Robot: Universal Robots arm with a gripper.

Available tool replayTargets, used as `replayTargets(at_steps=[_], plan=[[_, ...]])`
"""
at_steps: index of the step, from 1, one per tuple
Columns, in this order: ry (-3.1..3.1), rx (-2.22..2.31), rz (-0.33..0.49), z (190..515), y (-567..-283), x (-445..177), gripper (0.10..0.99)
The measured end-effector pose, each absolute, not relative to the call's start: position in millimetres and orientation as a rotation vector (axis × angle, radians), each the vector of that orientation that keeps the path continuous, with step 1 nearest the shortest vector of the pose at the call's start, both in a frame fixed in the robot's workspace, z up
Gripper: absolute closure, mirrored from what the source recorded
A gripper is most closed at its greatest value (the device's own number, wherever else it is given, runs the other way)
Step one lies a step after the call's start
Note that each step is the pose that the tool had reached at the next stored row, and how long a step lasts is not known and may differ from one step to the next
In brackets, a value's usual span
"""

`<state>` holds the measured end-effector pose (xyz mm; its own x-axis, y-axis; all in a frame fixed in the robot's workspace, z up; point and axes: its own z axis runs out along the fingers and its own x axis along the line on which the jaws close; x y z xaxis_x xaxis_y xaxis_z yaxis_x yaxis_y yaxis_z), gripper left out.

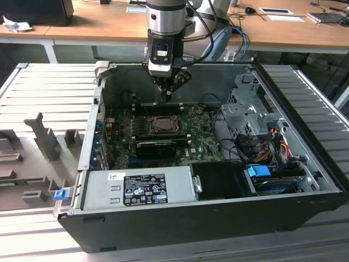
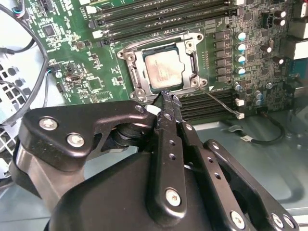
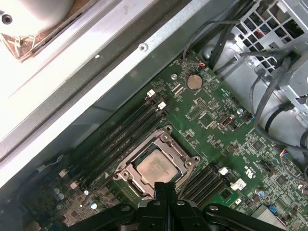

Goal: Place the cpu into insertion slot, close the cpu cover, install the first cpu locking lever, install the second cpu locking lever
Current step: 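Install the first cpu locking lever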

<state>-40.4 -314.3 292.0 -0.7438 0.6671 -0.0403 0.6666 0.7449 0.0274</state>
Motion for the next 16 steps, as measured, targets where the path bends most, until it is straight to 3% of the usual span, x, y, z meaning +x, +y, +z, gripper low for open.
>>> replayTargets(at_steps=[16], plan=[[2.963,0.893,0.023,292.0,-314.3,-40.5,0.980]])
